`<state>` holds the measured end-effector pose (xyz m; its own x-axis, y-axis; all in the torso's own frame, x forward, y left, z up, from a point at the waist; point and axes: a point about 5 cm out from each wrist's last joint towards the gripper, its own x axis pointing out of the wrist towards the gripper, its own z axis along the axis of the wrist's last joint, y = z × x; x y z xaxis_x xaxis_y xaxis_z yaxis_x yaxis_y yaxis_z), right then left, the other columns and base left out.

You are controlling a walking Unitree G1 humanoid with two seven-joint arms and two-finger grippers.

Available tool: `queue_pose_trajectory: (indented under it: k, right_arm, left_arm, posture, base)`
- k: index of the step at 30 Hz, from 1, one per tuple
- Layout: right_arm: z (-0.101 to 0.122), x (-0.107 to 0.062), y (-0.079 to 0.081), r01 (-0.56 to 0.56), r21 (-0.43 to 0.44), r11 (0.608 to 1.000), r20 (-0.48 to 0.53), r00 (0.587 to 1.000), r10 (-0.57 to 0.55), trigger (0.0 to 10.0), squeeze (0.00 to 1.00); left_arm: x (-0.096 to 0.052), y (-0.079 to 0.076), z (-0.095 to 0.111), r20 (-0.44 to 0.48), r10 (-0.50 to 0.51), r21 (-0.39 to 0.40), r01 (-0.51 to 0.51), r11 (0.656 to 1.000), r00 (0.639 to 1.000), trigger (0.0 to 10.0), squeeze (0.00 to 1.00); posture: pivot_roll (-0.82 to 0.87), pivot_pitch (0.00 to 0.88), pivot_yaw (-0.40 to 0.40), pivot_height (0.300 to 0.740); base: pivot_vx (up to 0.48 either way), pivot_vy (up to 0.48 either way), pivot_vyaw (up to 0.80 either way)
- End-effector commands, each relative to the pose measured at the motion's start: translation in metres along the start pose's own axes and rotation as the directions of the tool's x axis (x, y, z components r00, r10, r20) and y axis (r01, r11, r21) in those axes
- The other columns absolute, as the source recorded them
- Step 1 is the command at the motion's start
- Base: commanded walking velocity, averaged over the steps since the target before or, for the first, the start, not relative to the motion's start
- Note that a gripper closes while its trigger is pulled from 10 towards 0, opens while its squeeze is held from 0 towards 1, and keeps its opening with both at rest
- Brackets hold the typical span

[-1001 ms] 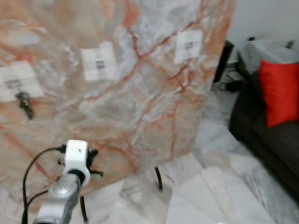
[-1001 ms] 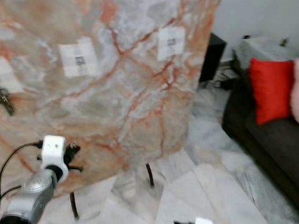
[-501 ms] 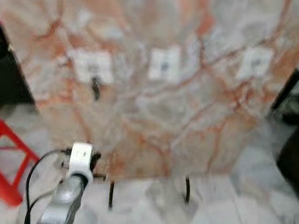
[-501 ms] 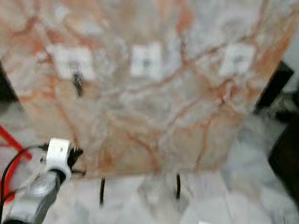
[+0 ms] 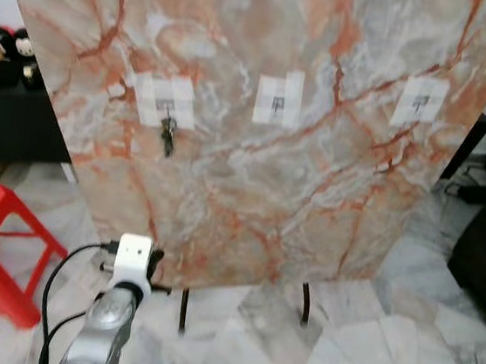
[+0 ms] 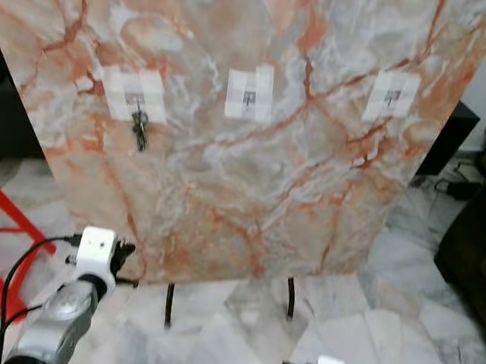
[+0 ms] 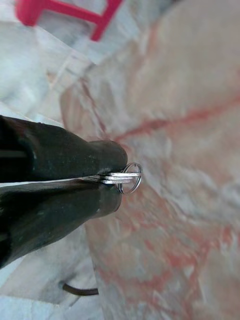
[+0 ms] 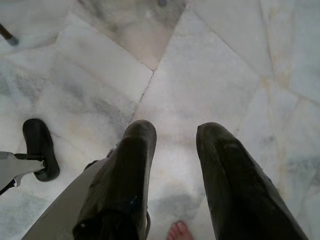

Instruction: Hang keys on a hook

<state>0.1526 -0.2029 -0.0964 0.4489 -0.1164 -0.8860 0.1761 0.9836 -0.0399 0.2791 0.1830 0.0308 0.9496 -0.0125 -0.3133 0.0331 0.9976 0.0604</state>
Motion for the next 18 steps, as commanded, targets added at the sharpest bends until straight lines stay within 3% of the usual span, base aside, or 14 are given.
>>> queue_pose_trajectory:
  k: [1, 5, 18]
  right_arm:
    - [0.0067, 0.0003, -0.0001, -0.001, 0.023, 1.0, 0.036, 0.999, 0.0, 10.0, 0.0]
    - [0.0069, 0.0004, 0.0028, -0.016, 0.037, 0.999, 0.036, 0.999, 0.014, 10.0, 0.0]
    - [0.0118, 0.0008, 0.004, -0.026, 0.055, 0.998, 0.052, 0.998, 0.023, 10.0, 0.0]
  left_arm:
    - [0.0001, 0.0015, 0.0025, 0.015, -0.003, -0.005, 0.003, 1.0, 1.0, 10.0, 0.0]
    - [0.0016, 0.0002, 0.0051, 0.023, -0.011, 0.0, 0.011, 1.0, 1.0, 10.0, 0.0]
    - [0.0028, -0.0007, 0.006, 0.029, -0.02, 0.004, 0.019, 1.0, 0.999, 10.0, 0.0]
  posture:
    - [-0.05, 0.0, -0.031, 0.74]
    - [-0.05, 0.0, -0.027, 0.74]
    - [-0.05, 0.0, -0.029, 0.74]
  base:
    - [0.255, -0.326, 0.8]
    - [0.248, -0.329, 0.65]
    - [0.255, -0.338, 0.0]
